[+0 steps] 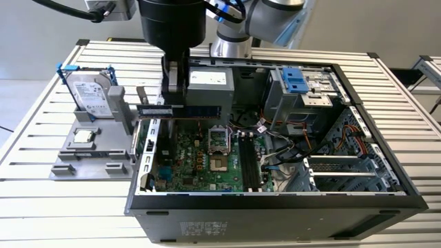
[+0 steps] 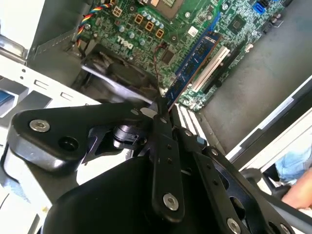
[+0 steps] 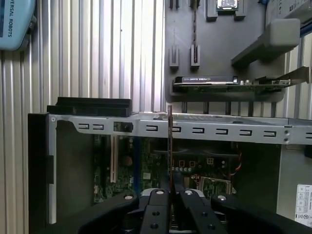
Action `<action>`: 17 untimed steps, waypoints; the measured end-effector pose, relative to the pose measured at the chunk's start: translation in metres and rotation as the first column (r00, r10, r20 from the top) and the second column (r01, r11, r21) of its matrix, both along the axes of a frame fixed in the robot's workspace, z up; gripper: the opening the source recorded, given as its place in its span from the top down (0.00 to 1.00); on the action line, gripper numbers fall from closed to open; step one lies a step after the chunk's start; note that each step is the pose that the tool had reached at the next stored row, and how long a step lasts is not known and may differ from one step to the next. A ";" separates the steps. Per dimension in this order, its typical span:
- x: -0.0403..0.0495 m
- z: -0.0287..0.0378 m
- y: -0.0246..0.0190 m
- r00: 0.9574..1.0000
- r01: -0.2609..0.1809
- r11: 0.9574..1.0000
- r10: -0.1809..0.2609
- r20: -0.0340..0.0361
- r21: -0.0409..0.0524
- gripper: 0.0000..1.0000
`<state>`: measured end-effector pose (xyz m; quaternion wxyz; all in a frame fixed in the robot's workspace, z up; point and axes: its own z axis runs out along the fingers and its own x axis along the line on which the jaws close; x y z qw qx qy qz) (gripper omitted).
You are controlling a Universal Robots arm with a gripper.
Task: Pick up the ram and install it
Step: 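Pick up the ram and move it above insertion slot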
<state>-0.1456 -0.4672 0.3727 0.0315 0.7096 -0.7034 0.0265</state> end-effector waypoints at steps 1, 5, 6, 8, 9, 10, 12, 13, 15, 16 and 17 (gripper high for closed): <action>0.0012 0.0000 0.0000 1.000 0.000 1.000 0.000 0.000 0.000 1.00; 0.0063 0.0000 0.0000 1.000 0.000 1.000 0.000 0.000 0.000 1.00; 0.0074 0.0000 0.0000 1.000 0.000 1.000 0.000 0.000 0.000 1.00; 0.0100 0.0000 0.0000 1.000 0.000 1.000 0.000 0.000 0.000 1.00; 0.0113 0.0000 0.0000 1.000 0.000 1.000 0.000 0.000 0.000 1.00; 0.0127 0.0000 0.0000 1.000 0.000 1.000 0.000 0.000 0.000 1.00; 0.0152 0.0000 0.0000 1.000 0.000 1.000 0.000 0.000 0.000 1.00; 0.0164 0.0000 0.0000 1.000 0.000 1.000 0.000 0.000 0.000 1.00; 0.0187 0.0000 0.0000 1.000 0.000 1.000 0.000 0.000 0.000 1.00; 0.0199 0.0000 0.0000 1.000 0.000 1.000 0.000 0.000 0.000 1.00; 0.0210 0.0000 0.0000 1.000 0.000 1.000 0.000 0.000 0.000 1.00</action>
